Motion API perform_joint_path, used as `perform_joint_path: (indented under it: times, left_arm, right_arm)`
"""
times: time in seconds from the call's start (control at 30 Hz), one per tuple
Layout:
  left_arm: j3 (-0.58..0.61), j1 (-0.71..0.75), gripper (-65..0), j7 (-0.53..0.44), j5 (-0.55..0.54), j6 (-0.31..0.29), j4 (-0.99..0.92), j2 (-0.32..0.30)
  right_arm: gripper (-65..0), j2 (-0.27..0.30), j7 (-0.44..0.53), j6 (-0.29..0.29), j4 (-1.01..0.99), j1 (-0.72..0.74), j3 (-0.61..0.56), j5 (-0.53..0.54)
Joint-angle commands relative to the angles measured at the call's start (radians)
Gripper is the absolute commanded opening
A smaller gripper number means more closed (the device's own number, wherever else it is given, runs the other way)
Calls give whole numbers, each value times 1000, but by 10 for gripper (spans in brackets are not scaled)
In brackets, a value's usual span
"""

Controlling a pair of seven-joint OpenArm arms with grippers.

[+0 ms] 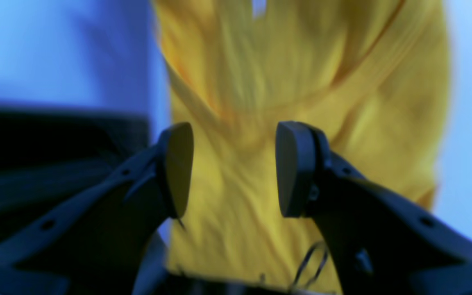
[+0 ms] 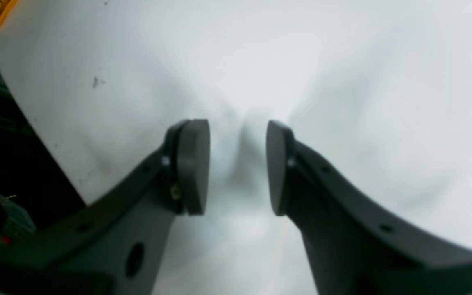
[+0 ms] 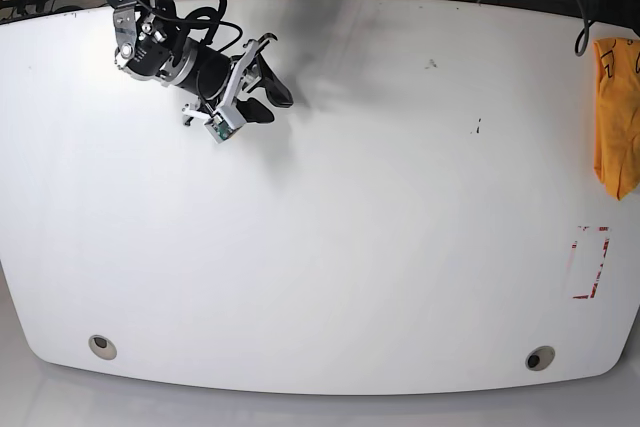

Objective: Fold the T-shirt properly

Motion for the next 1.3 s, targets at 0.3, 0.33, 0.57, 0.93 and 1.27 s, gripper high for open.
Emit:
perform_joint_path:
  times: [0.3,0.33,0.57,0.93,1.27]
  left_arm:
    - [56,119,-353,-317,195,96,471,405]
    - [61,137,-353,-356,219,101,491,445]
    - [173,249,-356,-564,279,102,577,656]
    - [333,554,-357,-673,275,104,594,741]
    - [397,872,-358,-675,275,139,595,740]
  right_arm:
    - [-433,36,219,0,12,14,89,-287]
    - [-433,22,246,3,12,2,115,-342]
    - [-431,-74,540,26,-44,-57,296,-529]
    - [-433,-79,775,69,-189,-282,439,-478]
    - [-433,-80,781,69,-199,-554,459,-297]
